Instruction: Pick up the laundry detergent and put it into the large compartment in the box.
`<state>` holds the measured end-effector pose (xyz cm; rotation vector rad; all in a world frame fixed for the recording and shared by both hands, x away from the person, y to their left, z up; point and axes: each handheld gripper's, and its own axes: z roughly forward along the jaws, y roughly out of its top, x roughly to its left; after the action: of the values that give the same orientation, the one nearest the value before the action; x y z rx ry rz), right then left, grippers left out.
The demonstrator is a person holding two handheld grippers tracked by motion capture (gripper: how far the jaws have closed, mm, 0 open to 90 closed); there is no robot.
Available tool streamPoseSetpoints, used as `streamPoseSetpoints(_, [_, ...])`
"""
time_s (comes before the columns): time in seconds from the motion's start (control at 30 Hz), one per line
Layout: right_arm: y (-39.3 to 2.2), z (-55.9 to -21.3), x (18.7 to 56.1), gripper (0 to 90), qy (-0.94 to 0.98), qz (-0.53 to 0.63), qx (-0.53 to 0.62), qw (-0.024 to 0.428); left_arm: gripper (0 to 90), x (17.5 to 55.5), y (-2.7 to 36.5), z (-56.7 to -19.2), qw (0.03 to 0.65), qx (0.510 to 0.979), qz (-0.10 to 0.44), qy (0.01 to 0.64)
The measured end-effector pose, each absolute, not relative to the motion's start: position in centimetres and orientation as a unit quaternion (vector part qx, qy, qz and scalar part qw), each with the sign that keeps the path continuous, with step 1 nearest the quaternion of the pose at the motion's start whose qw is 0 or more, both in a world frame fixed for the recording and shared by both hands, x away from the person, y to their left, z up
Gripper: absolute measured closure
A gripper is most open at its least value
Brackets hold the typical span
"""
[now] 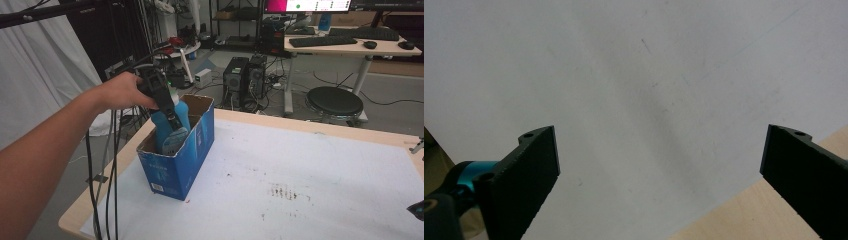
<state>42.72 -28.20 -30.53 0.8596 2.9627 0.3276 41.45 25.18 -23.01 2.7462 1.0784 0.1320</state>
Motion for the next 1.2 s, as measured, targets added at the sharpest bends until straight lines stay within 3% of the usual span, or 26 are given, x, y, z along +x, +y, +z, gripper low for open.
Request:
streamPoseSetpoints(0.57, [-27.8, -30.8, 42.9, 1.4, 0.956, 0.102, 0.275, 0.018, 38.1, 41.6, 25.1, -27.2, 0.064, 0.929, 0.032, 0.364])
streamPoseSetpoints(1.2, [-27.9, -31.2, 43.1, 1.4, 0.954, 0.105, 0.279, 0.015, 37.9, 42.0, 25.1, -29.3, 0.042, 0.927, 0.016, 0.371])
